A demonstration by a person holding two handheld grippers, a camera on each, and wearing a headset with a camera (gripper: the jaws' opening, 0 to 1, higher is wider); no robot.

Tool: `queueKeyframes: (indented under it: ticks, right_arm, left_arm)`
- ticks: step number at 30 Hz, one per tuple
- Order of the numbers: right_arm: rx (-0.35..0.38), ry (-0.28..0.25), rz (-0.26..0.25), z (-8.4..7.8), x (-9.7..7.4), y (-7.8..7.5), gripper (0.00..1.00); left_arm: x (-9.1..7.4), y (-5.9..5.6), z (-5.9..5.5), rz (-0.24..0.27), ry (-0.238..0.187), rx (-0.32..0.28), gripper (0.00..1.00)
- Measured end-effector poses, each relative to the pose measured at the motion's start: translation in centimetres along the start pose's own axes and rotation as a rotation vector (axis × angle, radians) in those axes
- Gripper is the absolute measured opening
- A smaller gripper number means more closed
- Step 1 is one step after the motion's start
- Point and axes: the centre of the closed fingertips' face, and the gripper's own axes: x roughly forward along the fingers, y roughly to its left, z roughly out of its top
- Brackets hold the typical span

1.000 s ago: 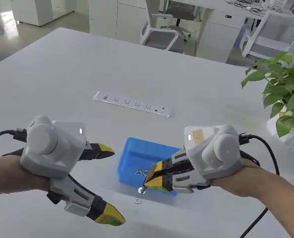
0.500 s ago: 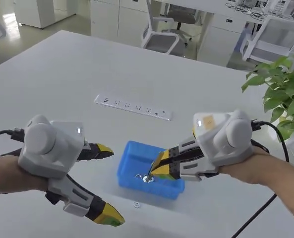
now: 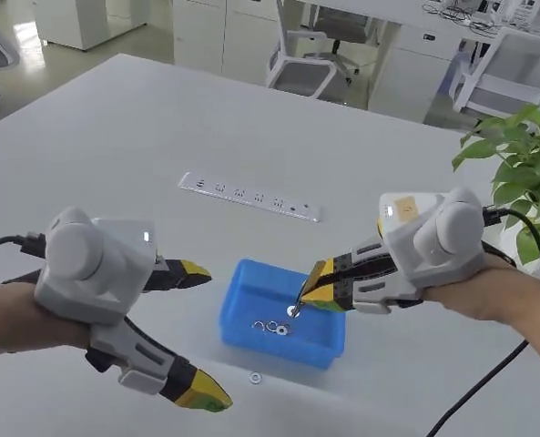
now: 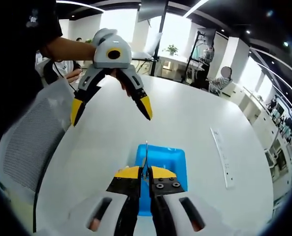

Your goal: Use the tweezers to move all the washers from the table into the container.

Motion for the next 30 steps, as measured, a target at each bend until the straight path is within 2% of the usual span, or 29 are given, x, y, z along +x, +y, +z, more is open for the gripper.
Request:
queueKeyframes:
  ticks: [13,25,30]
  right_arm:
    - [0.024,0.050,-0.009,-3.7,1.1,-1.0,0.06]
    - [0.057,0.064,-0.022,-5.8,2.4,-1.5,0.06]
    - [0.063,0.073,-0.021,-6.6,3.0,-1.4,0.06]
  left_arm:
    - [-0.2,0.2,0.3,0.008,-0.018,-0.014,0.99]
    - [0.0,0.4,0.4,0.004,-0.029,-0.032,0.99]
    - [-0.2,0.7,0.6,0.018,-0.036,-0.045,0.99]
